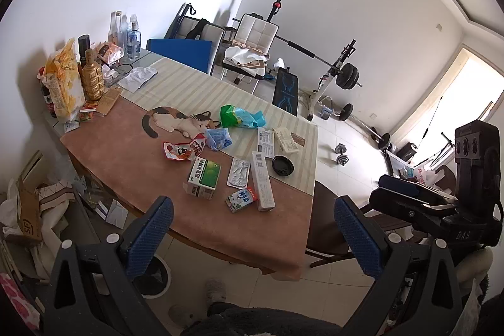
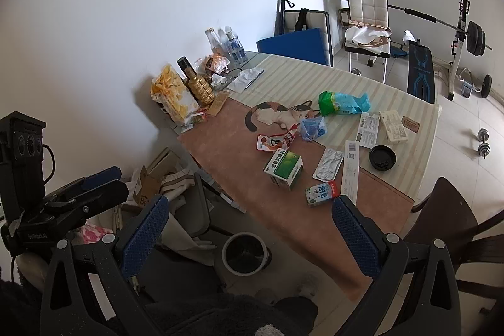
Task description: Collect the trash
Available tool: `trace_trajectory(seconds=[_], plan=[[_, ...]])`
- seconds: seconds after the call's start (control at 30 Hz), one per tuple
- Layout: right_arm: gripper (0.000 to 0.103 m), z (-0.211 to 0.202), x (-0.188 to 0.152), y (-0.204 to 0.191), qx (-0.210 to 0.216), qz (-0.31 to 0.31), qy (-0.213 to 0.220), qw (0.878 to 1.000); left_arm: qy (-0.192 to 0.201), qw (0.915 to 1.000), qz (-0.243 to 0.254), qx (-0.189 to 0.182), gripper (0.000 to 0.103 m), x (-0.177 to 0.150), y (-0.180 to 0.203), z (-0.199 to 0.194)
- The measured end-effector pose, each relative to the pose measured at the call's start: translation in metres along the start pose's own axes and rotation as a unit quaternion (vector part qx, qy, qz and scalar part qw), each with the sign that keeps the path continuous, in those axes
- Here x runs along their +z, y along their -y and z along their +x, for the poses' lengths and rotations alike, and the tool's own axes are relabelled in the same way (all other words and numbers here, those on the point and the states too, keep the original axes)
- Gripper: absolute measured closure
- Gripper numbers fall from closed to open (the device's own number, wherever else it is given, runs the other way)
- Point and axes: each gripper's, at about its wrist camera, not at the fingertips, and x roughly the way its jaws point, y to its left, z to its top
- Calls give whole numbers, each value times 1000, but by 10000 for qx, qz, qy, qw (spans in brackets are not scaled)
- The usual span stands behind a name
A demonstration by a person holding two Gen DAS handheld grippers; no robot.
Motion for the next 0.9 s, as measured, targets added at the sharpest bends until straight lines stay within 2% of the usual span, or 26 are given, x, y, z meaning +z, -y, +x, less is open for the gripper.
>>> trace_trajectory(seconds=[0.9], plan=[[0, -5, 3, 5, 22, -8, 36, 10000, -21, 10000, -10, -47, 0, -4, 10, 5]])
